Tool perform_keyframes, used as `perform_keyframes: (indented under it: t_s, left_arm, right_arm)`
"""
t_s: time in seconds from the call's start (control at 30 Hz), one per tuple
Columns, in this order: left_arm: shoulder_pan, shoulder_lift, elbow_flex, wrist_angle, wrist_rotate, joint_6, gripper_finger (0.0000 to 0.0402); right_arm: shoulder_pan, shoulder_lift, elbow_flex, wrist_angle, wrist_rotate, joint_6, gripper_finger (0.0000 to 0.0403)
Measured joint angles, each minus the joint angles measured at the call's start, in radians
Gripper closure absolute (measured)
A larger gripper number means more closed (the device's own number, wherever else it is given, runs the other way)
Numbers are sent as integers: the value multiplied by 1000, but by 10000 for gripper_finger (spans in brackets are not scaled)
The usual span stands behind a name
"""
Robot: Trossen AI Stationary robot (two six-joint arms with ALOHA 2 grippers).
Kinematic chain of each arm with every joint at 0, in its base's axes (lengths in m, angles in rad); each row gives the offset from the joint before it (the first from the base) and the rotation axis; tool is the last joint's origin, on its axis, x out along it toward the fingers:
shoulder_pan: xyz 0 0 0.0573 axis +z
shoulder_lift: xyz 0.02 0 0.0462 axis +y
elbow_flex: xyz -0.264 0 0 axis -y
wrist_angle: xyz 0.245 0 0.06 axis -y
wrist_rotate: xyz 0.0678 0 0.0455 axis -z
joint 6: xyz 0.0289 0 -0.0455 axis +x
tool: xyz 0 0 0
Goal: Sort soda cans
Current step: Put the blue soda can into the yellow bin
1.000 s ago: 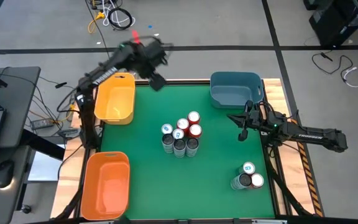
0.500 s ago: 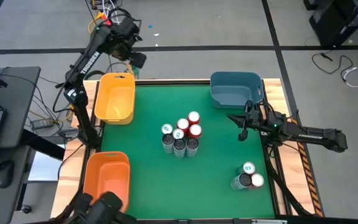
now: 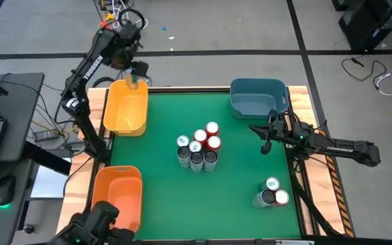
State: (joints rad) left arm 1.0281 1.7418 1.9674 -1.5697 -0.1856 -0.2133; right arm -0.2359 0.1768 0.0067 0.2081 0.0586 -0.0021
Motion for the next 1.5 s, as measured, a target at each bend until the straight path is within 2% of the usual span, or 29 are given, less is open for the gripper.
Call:
perform_keyframes:
  t_s: [0.17,0.4,0.9,1.2,1.33,1.5]
  left_arm:
    - [19,-68,-221,37,3,-2,168]
    - [85,-126,-434,233,6,-15,168]
    - [111,-125,-562,438,61,-54,168]
    - [113,-125,-566,475,22,-139,168]
    - [108,-125,-566,480,102,-151,168]
    - [79,-125,-566,509,123,-156,168]
  right_arm:
    - [0,0,0,0,0,0,403]
    - [0,0,0,0,0,0,403]
    - [0,0,0,0,0,0,403]
    - [0,0,0,0,0,0,403]
    - [0,0,0,0,0,0,403]
    - [0,0,0,0,0,0,403]
